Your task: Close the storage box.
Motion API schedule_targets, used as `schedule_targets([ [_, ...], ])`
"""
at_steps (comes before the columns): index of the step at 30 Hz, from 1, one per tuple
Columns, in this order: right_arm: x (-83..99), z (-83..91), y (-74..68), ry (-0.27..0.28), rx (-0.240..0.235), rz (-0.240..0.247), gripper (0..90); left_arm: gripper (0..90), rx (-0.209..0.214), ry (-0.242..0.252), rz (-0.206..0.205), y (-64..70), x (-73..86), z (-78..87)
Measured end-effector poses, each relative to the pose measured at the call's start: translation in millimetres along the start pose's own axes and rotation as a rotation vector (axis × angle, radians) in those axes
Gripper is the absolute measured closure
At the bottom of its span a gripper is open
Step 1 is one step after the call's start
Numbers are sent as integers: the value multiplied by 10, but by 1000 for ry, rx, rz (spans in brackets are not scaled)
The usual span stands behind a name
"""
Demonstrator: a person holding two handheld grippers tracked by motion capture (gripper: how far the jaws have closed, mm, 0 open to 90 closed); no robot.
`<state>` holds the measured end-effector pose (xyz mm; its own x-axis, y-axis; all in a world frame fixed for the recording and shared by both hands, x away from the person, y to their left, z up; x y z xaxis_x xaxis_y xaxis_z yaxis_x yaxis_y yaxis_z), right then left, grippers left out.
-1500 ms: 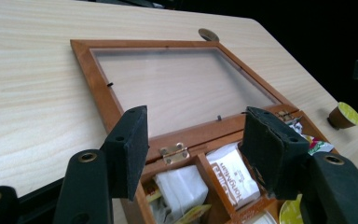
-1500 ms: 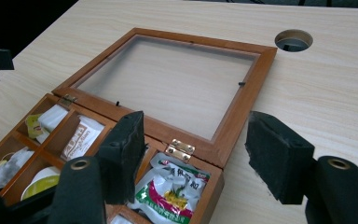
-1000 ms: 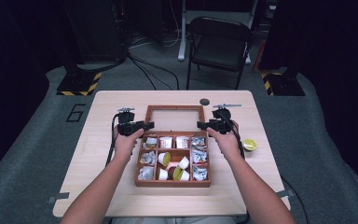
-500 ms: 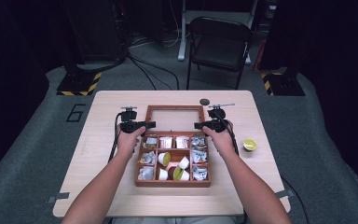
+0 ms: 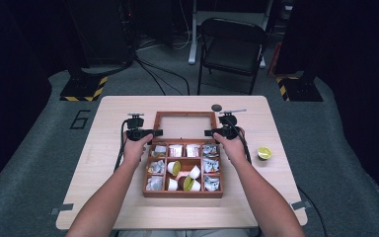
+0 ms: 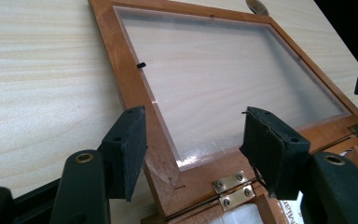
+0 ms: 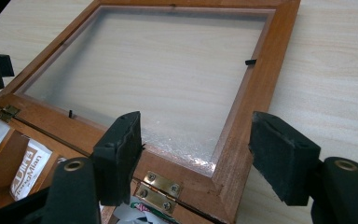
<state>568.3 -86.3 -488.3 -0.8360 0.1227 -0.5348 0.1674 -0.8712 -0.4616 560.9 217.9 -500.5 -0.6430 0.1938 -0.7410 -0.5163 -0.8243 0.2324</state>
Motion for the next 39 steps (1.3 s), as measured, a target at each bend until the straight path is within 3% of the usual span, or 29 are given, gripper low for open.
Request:
schedule_targets([
  [12,26,-62,50,-25,28,-21,339,388,-14,-13,-8,-12,9,6],
  [39,49,-159,102,-65,32,-42,307,378,2,-58,9,-46,80,-90],
])
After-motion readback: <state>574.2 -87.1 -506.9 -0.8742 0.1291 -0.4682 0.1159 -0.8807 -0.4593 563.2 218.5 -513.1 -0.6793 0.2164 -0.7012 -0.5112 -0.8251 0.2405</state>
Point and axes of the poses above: each handheld gripper's, and its own axes: z roughly backward along the jaws, x roughly out of its underside, y roughly to its right, the point moved 4 cm from there along -z, roughly forward along the jaws, and after that the axes turned 15 degrees about -z, right-handed, at the moved point
